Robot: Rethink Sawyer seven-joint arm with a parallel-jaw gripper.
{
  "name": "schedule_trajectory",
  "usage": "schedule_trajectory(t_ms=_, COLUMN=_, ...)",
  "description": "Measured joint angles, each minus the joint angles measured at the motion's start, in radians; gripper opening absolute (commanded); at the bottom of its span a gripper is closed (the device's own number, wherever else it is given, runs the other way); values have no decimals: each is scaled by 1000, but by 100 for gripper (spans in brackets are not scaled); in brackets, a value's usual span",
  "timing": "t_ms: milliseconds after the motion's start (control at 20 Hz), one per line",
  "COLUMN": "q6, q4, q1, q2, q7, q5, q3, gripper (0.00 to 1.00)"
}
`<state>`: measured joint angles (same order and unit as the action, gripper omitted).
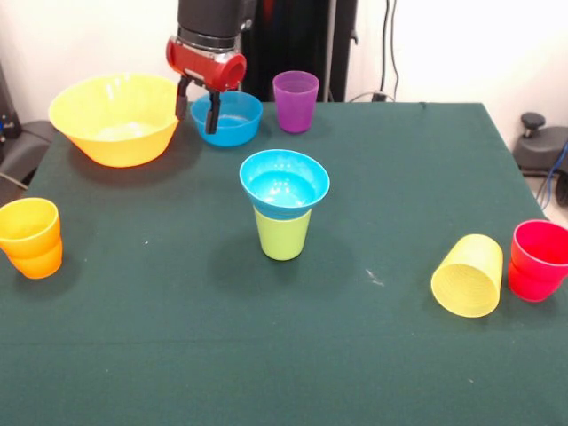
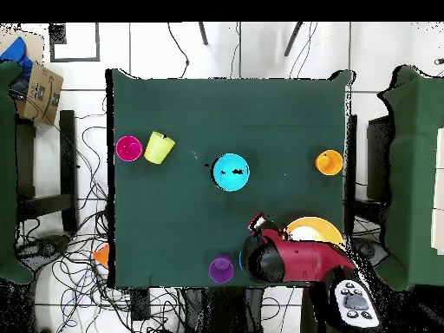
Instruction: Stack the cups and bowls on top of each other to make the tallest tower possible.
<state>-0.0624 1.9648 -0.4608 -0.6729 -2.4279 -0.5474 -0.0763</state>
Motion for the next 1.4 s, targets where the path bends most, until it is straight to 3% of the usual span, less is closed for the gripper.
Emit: schedule_trajectory(t_ms=1400, q6=-5, q4=7, q1=10, q2=30, q7=0, q5=-31, q3=-57, gripper=100)
